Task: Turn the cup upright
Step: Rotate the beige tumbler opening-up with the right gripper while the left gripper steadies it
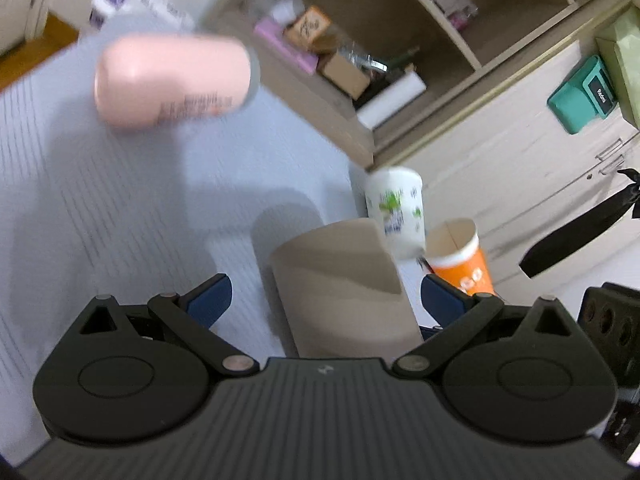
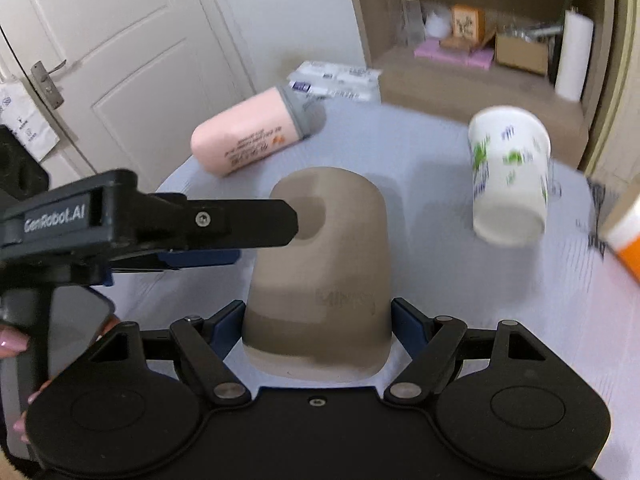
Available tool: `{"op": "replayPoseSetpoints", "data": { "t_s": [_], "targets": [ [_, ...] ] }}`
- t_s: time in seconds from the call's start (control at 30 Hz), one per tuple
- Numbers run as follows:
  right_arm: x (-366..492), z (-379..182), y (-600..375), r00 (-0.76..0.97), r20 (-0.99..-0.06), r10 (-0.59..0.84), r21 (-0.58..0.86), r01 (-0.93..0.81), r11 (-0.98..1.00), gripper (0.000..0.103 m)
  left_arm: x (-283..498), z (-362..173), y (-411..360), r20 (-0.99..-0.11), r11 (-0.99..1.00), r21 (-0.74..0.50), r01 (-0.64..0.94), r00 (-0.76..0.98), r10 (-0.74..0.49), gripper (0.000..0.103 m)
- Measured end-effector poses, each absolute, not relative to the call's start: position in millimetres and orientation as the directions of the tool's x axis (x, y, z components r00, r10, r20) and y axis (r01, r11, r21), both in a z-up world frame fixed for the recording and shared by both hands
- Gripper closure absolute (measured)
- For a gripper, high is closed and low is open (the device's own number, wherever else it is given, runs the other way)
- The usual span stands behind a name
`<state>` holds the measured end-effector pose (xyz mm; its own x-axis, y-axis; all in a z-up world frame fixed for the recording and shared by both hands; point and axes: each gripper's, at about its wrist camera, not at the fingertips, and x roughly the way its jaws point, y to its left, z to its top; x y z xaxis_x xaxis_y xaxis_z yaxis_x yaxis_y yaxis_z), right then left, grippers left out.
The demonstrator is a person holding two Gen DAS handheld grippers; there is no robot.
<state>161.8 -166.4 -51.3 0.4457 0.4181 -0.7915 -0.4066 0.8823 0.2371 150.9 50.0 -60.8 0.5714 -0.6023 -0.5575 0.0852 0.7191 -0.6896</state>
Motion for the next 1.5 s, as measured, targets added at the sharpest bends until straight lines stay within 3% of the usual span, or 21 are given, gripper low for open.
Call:
{"op": "replayPoseSetpoints", "data": {
  "t_s": [0.17, 0.43, 0.53, 0.6, 0.93, 1.1, 1.5],
  "targets": [
    [149.1, -53.1, -172.7, 0.393, -0.813, 0.43, 0.282, -0.38, 0.881, 0.021, 145.0, -64.3, 44.6, -0.54, 0.659, -0.743, 0.116, 0.478, -0.693, 0.001],
    [148.1, -55.7, -181.9, 0.36, -0.803, 0.475, 0.335, -0.387, 0.859, 0.02, 147.4, -68.4, 35.4, -0.569, 0.675, -0.73, 0.11, 0.45, -0.689, 0.003],
    [149.1, -55.6, -186.1, 0.342, -0.794, 0.503, 0.361, -0.399, 0.843, 0.02, 148.4, -69.9, 33.3, -0.551, 0.66, -0.742, 0.121, 0.451, -0.702, 0.009],
    [150.2, -55.9, -188.0, 0.327, -0.79, 0.519, 0.376, -0.41, 0.831, 0.019, 149.8, -71.5, 32.2, -0.55, 0.657, -0.743, 0.127, 0.442, -0.708, 0.02],
    [155.2, -55.9, -195.7, 0.316, -0.768, 0.557, 0.421, -0.405, 0.811, 0.02, 147.2, -72.6, 32.5, -0.549, 0.661, -0.737, 0.138, 0.448, -0.706, 0.021],
    [154.0, -61.5, -215.7, 0.305, -0.71, 0.634, 0.51, -0.399, 0.762, 0.021, 138.7, -64.6, 26.5, -0.557, 0.694, -0.694, 0.19, 0.469, -0.685, 0.021],
    [99.9, -55.1, -212.8, 0.432, -0.657, 0.618, 0.337, -0.565, 0.753, 0.021, 94.8, -35.0, 1.5, -0.57, 0.776, -0.503, 0.381, 0.529, -0.629, 0.022]
  ]
}}
